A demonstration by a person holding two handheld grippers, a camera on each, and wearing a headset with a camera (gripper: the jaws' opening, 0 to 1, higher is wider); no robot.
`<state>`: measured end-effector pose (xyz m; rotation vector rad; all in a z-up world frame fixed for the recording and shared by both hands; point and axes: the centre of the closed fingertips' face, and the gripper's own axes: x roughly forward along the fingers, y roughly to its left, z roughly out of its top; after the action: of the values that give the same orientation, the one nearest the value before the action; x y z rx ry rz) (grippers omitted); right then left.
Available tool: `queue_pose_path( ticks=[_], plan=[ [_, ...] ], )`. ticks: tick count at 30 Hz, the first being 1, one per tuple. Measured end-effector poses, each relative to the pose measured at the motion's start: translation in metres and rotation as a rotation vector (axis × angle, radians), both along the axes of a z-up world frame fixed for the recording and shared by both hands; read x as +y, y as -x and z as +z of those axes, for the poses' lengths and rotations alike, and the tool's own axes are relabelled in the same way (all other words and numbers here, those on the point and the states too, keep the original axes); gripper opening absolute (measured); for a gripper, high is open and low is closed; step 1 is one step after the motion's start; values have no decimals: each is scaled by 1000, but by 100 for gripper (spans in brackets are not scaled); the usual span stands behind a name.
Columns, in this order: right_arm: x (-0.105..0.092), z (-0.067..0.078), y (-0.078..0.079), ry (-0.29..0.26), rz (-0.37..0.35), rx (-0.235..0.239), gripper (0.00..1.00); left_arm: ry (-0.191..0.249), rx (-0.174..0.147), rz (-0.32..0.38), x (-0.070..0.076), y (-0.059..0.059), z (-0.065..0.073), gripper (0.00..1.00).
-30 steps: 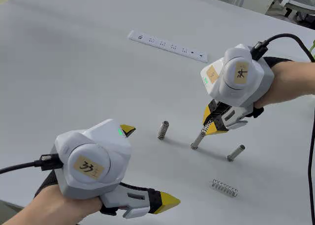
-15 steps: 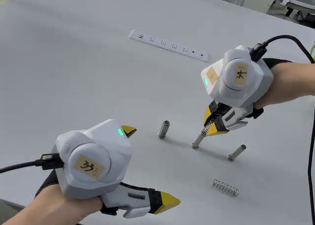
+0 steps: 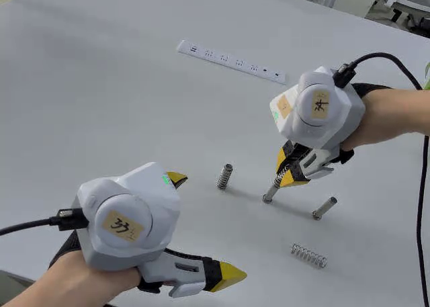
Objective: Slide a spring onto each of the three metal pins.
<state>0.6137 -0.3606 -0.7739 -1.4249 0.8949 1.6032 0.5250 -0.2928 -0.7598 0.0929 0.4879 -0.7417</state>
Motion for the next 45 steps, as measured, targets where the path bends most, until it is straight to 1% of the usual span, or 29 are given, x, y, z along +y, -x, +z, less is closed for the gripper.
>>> queue_pose_path(
  ticks=[6,14,23,25,31,40,43,45],
  plan=[
    [0,-9,1,15,-13,4,7,1,3,0,0,1,0,95],
    [0,-21,1,32,-19,-4,8,2,3,2,1,0,0,94],
    [0,-33,-1,37,-53,0,8,3,4,0,1,0,0,94],
    [2,-34,-1,27,-76,2,8,8,6,1,1,0,0,94],
    [-1,-38,-2,40,-80,-4,8,4,7,-9,-1,1,-1,94],
    [1,-40,-3,36,-94,-1,8,6,7,-15,-2,1,-1,94],
    [1,-40,-3,36,-100,2,9,8,7,-15,-1,1,-1,94],
    [1,-40,-3,34,-106,4,11,8,6,-15,-1,0,0,94]
  ],
)
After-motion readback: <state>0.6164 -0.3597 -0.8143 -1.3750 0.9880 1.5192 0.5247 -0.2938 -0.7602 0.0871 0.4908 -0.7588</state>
